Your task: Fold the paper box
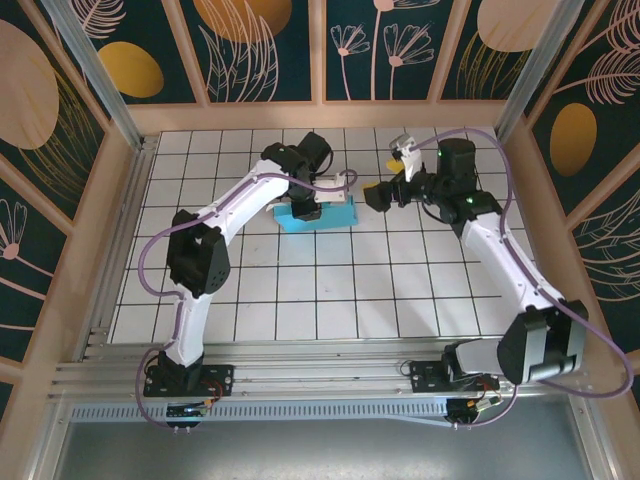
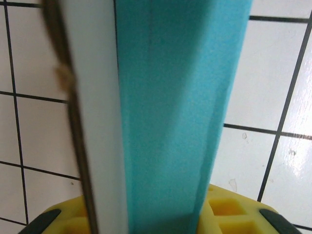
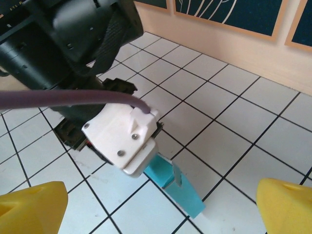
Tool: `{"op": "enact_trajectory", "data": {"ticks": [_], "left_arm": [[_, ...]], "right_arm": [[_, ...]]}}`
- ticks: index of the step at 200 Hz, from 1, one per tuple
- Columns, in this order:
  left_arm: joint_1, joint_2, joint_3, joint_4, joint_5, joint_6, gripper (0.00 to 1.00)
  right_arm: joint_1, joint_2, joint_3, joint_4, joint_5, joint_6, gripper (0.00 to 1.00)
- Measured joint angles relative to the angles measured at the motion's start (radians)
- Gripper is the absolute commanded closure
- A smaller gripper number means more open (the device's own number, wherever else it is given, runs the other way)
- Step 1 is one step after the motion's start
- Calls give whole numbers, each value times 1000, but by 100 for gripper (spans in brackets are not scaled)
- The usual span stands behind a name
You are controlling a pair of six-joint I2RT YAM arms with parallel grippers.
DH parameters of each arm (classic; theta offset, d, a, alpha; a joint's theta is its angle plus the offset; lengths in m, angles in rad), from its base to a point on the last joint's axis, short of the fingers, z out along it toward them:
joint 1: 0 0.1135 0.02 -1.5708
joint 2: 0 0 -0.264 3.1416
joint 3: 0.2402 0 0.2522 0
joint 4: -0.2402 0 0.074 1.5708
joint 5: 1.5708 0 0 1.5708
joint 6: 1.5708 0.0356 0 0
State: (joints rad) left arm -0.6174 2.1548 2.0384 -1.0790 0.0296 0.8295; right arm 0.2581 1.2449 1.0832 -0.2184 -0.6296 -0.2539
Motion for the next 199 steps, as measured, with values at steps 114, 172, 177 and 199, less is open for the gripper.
{"op": "enact_trajectory", "data": {"ticks": [114,172,177,199], "left_arm": [[1,62,-4,59,-44,57,21],[1,-42,-81,178,-48,55,12],[1,-52,-82,182,-45,52,11],[1,-90,-91,211,-25,16,2]], "right_arm": [[20,-63,-47,-1,69,78,1],[21,-56,-47,-3,80,77,1],[21,-51,-47,-3,80,77,1],[21,-29,-47,-3,80,81,2]]}}
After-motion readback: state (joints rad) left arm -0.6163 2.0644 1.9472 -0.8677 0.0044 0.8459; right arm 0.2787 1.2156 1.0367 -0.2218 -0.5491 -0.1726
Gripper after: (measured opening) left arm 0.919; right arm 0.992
